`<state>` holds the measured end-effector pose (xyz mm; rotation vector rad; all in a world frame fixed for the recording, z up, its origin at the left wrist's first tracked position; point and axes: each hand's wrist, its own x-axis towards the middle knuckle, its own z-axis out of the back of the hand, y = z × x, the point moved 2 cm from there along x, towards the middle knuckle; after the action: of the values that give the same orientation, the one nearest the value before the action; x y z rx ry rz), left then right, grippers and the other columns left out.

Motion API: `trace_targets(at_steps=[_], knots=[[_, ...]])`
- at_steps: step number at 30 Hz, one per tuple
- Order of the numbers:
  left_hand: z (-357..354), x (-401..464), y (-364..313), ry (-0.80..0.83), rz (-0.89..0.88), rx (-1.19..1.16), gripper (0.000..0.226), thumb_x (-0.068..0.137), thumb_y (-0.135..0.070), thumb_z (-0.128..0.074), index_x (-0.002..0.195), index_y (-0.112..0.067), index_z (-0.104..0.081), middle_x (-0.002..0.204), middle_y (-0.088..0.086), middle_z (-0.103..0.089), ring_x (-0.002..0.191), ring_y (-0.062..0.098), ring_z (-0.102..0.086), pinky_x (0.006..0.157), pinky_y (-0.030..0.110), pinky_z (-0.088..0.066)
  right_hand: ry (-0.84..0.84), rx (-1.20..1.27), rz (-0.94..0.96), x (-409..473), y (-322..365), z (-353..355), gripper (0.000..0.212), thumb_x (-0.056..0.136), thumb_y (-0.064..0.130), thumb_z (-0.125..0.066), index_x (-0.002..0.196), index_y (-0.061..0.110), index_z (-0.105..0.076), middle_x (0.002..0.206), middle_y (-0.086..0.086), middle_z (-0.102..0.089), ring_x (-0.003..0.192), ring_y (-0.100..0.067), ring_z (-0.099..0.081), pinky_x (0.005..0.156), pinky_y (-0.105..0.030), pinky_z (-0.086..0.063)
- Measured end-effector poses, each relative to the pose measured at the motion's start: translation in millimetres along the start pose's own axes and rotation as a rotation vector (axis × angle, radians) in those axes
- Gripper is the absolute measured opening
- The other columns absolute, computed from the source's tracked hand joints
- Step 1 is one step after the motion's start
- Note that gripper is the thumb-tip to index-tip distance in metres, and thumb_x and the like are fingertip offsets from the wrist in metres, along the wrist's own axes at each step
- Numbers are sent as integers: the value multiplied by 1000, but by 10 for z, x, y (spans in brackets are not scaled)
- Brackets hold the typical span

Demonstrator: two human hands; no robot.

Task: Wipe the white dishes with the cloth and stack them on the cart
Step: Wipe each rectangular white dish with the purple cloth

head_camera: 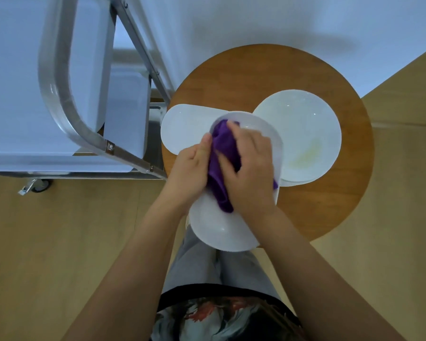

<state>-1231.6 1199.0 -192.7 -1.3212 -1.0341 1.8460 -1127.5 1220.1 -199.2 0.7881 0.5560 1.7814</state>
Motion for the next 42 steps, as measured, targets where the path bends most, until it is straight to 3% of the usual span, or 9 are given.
trace_targets(at_steps=[5, 11, 15, 19, 23, 31, 37, 40, 42], knots=[[112, 29, 140, -75, 94, -101, 49, 100, -49, -28, 82, -22, -65, 67, -12, -71, 66, 1, -67, 55, 13, -51, 214, 137, -1, -385, 121, -51, 39, 84, 19, -59, 120, 4, -58, 113, -10, -65, 103, -23, -60, 91, -23, -40], [81, 93, 154, -234, 227, -171, 41, 99, -52, -28, 80, -29, -56, 73, -10, -65, 64, 3, -61, 45, 11, -45, 354, 137, -9, -510, 169, -15, 48, 83, 37, -59, 125, 14, -53, 127, -1, -59, 115, -17, -54, 96, -28, -40], [55, 87, 151, -246, 180, -183, 39, 100, -52, -27, 82, -32, -56, 79, -13, -64, 72, 2, -62, 51, 13, -48, 496, 5, 238, -576, -33, 82, 69, 68, 48, -77, 123, 12, -57, 129, -5, -58, 120, -24, -53, 102, -44, -38], [102, 109, 140, -285, 152, -80, 42, 100, -49, -26, 77, -29, -55, 76, -11, -61, 70, 3, -58, 53, 18, -47, 493, -190, 529, -575, -249, 189, 58, 69, 45, -78, 116, 13, -66, 122, -6, -63, 115, -27, -58, 102, -50, -35], [134, 109, 142, -230, 167, -32, 48, 100, -50, -27, 76, -22, -57, 77, -2, -62, 75, 14, -59, 69, 30, -51, 526, -242, 689, -547, -333, 262, 49, 72, 44, -73, 114, 18, -66, 121, -3, -63, 113, -26, -58, 96, -46, -42], [123, 166, 120, 45, -43, 252, 51, 100, -47, -30, 65, -11, -42, 60, 5, -44, 52, 9, -39, 47, 13, -33, 553, -293, 859, -552, -520, 337, 41, 86, 47, -55, 118, 22, -55, 120, -3, -64, 109, -26, -60, 81, -37, -49], [175, 76, 294, 268, 65, 265, 72, 95, -54, -31, 83, 12, -55, 71, 23, -53, 64, 19, -49, 63, 29, -41, 438, -347, 633, -208, -654, 463, 30, 82, 28, -67, 106, 9, -71, 109, -11, -68, 95, -34, -65, 70, -43, -54], [161, 52, 320, 260, 119, 275, 70, 92, -61, -25, 70, 0, -50, 55, 0, -43, 51, 9, -41, 58, 23, -34, 339, -280, 418, -73, -573, 495, 37, 81, 22, -70, 111, 1, -66, 110, -16, -67, 95, -38, -63, 73, -48, -54], [118, 50, 272, 278, 117, 272, 70, 88, -65, -20, 68, -9, -56, 53, -8, -53, 53, 5, -52, 60, 20, -43, 287, -244, 482, -132, -385, 408, 37, 85, 27, -58, 110, 0, -67, 110, -16, -67, 96, -37, -64, 78, -44, -53]])
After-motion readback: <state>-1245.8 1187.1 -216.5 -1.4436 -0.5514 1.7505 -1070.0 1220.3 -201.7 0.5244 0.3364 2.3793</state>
